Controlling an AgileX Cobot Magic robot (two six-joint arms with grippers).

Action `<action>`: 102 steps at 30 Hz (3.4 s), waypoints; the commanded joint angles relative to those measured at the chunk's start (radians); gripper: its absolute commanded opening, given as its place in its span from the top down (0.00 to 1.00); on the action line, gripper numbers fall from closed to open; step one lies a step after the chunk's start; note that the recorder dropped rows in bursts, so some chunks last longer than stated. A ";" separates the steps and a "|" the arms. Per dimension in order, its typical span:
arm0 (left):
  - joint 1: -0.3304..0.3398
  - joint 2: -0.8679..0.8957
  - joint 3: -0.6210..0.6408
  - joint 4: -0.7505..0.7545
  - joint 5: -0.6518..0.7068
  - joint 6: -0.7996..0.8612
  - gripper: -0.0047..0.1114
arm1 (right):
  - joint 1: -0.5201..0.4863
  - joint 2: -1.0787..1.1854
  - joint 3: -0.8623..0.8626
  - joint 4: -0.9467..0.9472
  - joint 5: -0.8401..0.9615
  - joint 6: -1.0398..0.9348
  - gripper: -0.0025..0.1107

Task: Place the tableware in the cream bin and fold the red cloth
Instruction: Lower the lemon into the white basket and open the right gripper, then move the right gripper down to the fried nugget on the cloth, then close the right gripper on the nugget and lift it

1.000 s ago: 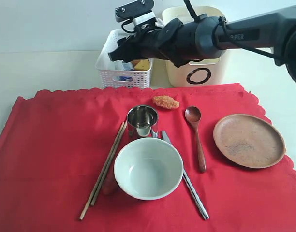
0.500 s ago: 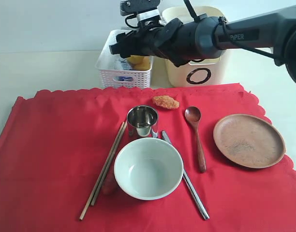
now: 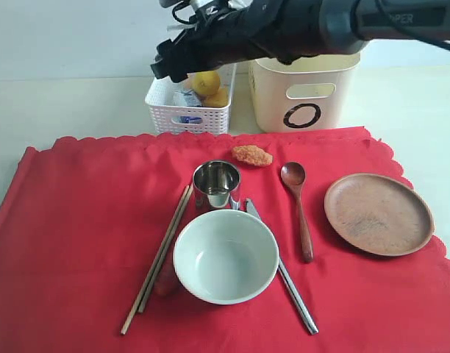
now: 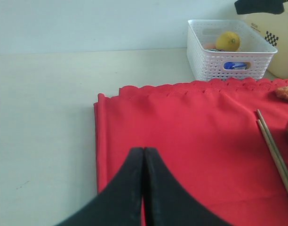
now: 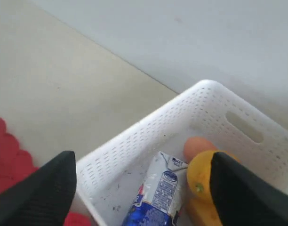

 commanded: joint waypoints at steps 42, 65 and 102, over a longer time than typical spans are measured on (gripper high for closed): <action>-0.005 0.002 -0.003 0.002 -0.010 -0.006 0.96 | 0.001 0.000 -0.006 -0.953 0.579 0.351 0.32; -0.005 0.002 -0.003 0.002 -0.010 -0.006 0.96 | 0.001 0.129 -0.006 -1.024 0.573 0.427 0.35; -0.005 0.002 -0.003 0.002 -0.010 -0.006 0.96 | 0.001 0.134 -0.006 -0.954 0.560 0.427 0.98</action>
